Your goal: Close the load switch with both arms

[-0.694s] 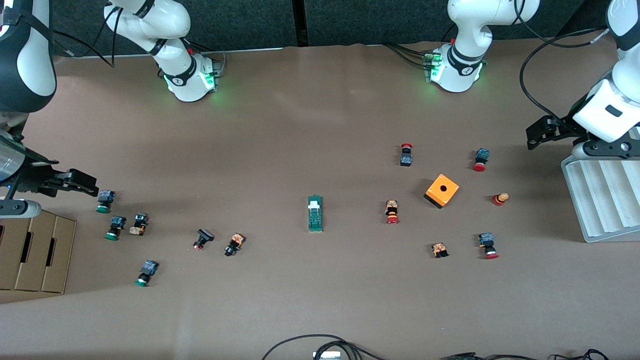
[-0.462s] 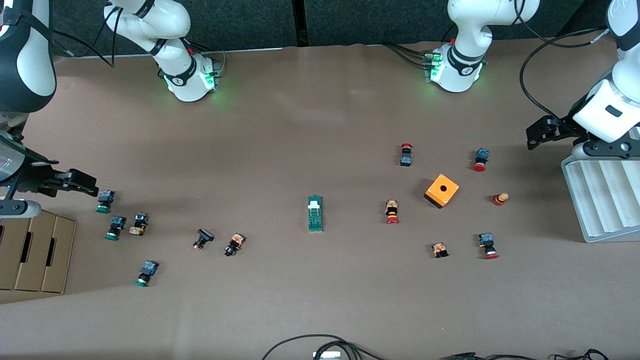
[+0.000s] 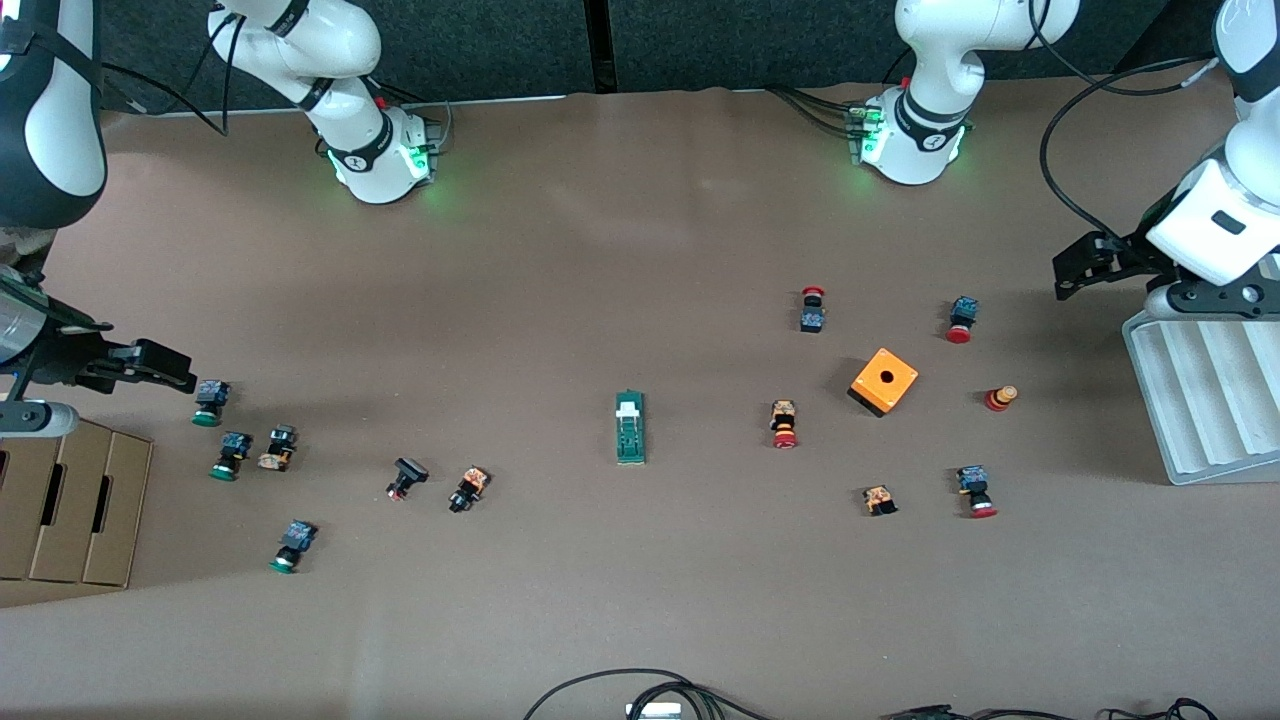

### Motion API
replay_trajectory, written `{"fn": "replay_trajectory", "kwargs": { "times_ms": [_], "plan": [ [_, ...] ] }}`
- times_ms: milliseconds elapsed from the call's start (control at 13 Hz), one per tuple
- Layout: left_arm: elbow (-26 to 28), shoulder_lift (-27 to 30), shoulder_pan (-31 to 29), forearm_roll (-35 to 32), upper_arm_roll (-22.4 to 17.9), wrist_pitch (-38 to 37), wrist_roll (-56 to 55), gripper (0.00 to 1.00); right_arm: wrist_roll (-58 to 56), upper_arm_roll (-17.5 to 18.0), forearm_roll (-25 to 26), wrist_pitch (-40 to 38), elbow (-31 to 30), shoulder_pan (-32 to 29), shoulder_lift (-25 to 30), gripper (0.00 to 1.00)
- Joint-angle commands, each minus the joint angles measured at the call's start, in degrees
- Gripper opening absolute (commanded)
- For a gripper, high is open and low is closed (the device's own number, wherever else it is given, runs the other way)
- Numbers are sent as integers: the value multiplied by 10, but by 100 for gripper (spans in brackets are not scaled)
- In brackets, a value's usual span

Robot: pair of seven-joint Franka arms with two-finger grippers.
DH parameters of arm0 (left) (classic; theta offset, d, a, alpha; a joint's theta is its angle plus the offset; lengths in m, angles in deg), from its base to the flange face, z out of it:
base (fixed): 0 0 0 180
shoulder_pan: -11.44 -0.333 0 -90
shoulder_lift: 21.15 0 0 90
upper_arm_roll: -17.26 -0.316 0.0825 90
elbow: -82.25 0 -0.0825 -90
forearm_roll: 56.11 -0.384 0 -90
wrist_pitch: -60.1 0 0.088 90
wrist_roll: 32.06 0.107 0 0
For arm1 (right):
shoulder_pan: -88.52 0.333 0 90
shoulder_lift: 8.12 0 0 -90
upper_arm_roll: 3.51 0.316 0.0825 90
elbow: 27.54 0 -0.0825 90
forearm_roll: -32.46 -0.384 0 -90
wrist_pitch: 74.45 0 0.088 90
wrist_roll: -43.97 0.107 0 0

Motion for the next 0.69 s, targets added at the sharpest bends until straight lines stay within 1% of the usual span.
{"fn": "replay_trajectory", "kwargs": {
  "times_ms": [0,154,308,616],
  "plan": [
    [-15,-7,2,-6,0,-1,-4,100,-3,1,-11,-7,3,-1,-5,100],
    [-15,-7,2,-6,1,-1,-4,100,-11,3,-23,-5,3,-1,-7,100],
    [-15,-7,2,-6,1,-1,-4,100,-21,2,-95,-5,3,-1,-7,100],
    [-15,-6,3,-5,1,-1,-5,100,-25,3,-171,8,3,1,-25,100]
  ]
}}
